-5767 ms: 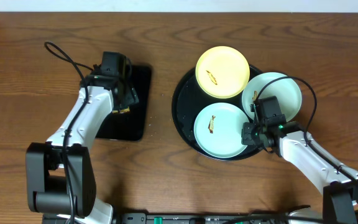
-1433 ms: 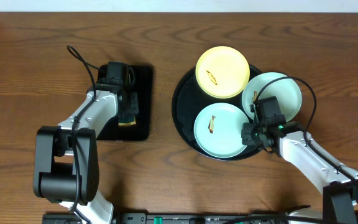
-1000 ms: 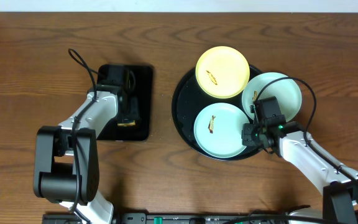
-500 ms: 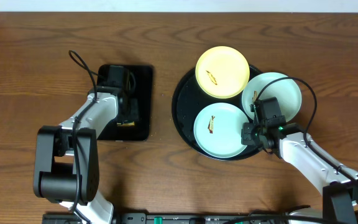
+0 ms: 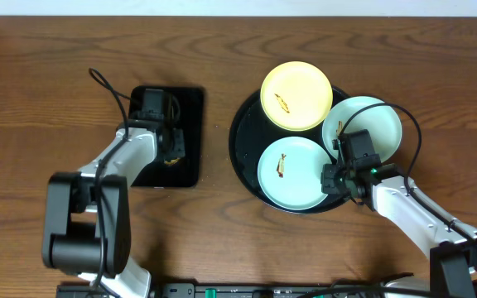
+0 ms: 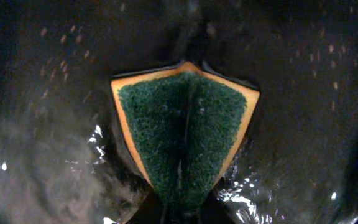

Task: Clean dirty plates on tray and stack at the side
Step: 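Lift the sponge with the left gripper and carry it to the held plate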

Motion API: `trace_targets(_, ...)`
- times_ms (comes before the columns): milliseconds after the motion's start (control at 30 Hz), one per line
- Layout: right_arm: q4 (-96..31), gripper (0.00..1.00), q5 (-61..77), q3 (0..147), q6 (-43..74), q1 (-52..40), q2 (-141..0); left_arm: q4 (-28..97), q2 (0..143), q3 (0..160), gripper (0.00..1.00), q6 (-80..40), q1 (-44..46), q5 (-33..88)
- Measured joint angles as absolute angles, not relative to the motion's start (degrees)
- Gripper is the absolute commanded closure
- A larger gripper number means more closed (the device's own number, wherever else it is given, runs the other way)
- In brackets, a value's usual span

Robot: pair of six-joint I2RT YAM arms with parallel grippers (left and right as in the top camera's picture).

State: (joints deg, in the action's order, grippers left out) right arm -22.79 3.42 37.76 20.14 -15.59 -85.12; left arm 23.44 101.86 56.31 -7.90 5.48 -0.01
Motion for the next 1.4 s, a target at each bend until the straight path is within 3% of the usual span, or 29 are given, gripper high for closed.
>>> trace_targets(67,-22.83,0.90,3.64,37.76,20.12,-15.59,-85.12,24.93,99.00,56.31,0.93,-7.90,5.48,0.01)
trace_targets(200,-22.85,0.71,3.68,37.74,19.94,-15.59,-85.12,25.08,87.33,56.31,0.93,-9.08,5.48,-0.01)
trace_targets(400,-22.74,0.70,3.62,37.74,19.90,-15.59,-85.12,27.24,74.76,56.34,0.93,-10.35,5.48,-0.01)
trace_targets(500,-22.70,0.71,3.60,37.74,19.92,-15.59,-85.12,30.00,74.83,56.36,0.93,-10.50,5.48,0.01)
trace_targets(700,-22.61,0.62,3.55,37.74,19.92,-15.59,-85.12,39.86,80.18,63.75,0.92,-10.24,5.48,0.01)
trace_targets(733,-22.59,0.66,3.53,37.74,19.90,-15.59,-85.12,42.15,82.08,67.07,0.92,-9.98,5.48,0.05)
trace_targets(767,-22.46,0.99,3.51,37.71,19.86,-15.59,-85.12,43.62,83.33,69.10,0.93,-9.61,5.48,0.08)
trace_targets(967,-21.87,0.99,3.16,37.69,19.75,-15.59,-85.12,53.67,93.41,82.54,0.93,-7.44,5.48,2.59)
trace_targets(1267,-21.78,0.99,3.11,37.69,19.75,-15.59,-85.12,52.27,99.13,82.65,0.93,-2.42,5.82,11.07)
trace_targets(1400,-21.76,0.99,3.11,37.69,19.75,-15.59,-85.12,49.15,99.13,82.65,0.93,-0.12,10.04,15.51)
